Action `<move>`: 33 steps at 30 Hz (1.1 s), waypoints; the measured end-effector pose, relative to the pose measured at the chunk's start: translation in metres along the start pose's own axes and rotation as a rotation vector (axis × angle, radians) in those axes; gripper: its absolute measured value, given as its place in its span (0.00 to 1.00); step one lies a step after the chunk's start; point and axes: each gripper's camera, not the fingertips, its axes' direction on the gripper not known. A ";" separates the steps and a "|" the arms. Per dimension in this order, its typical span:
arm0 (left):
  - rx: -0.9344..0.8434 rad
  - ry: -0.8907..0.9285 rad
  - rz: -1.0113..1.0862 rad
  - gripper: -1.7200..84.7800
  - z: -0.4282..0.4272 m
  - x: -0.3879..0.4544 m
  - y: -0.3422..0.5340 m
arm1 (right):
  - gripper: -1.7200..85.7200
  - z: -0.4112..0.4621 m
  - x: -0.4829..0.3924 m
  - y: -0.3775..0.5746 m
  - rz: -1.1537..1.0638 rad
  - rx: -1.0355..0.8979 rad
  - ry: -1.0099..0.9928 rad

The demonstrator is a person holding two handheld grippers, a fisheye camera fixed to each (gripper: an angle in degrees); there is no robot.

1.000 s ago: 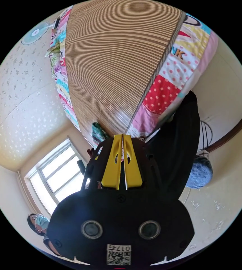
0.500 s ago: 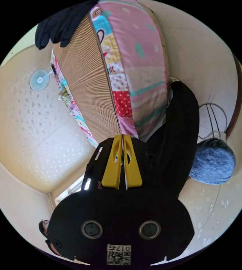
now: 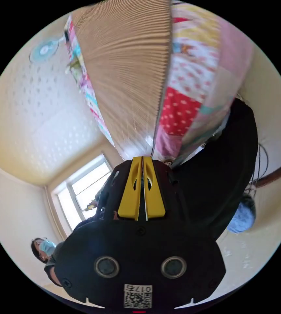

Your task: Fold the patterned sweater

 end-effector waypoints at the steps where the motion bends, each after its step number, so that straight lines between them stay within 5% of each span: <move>1: 0.046 -0.015 -0.001 0.01 -0.002 -0.008 -0.002 | 0.02 0.006 -0.011 -0.011 -0.030 -0.042 0.028; 4: -0.128 -0.386 -0.171 0.02 0.003 -0.049 -0.002 | 0.02 0.036 -0.055 -0.054 -0.163 -0.184 0.102; 5: -0.238 -0.657 -0.351 0.02 0.003 -0.074 0.010 | 0.02 0.044 -0.067 -0.066 -0.206 -0.220 0.099; 9: -0.935 -1.327 -0.960 0.12 0.000 -0.167 0.123 | 0.02 0.055 -0.080 -0.088 -0.286 -0.283 0.102; 15: -1.697 -1.494 -1.426 0.21 -0.042 -0.218 0.361 | 0.02 0.037 -0.031 -0.101 -0.194 -0.270 0.100; 19: -2.080 -1.687 -1.304 0.27 -0.062 -0.226 0.466 | 0.02 0.009 0.007 -0.102 -0.122 -0.165 -0.004; 24: -2.537 -1.853 -0.760 0.23 -0.067 -0.224 0.576 | 0.02 -0.021 0.061 -0.100 -0.040 -0.049 -0.107; 28: -2.654 -1.859 -0.550 0.22 -0.064 -0.211 0.620 | 0.02 -0.027 0.090 -0.106 -0.023 -0.048 -0.071; 31: -2.487 -1.933 -0.593 0.15 -0.060 -0.207 0.609 | 0.02 -0.024 0.114 -0.118 -0.022 -0.040 -0.100; 33: -2.158 -1.993 -0.815 0.09 -0.060 -0.205 0.573 | 0.02 -0.015 0.128 -0.133 -0.032 -0.033 -0.131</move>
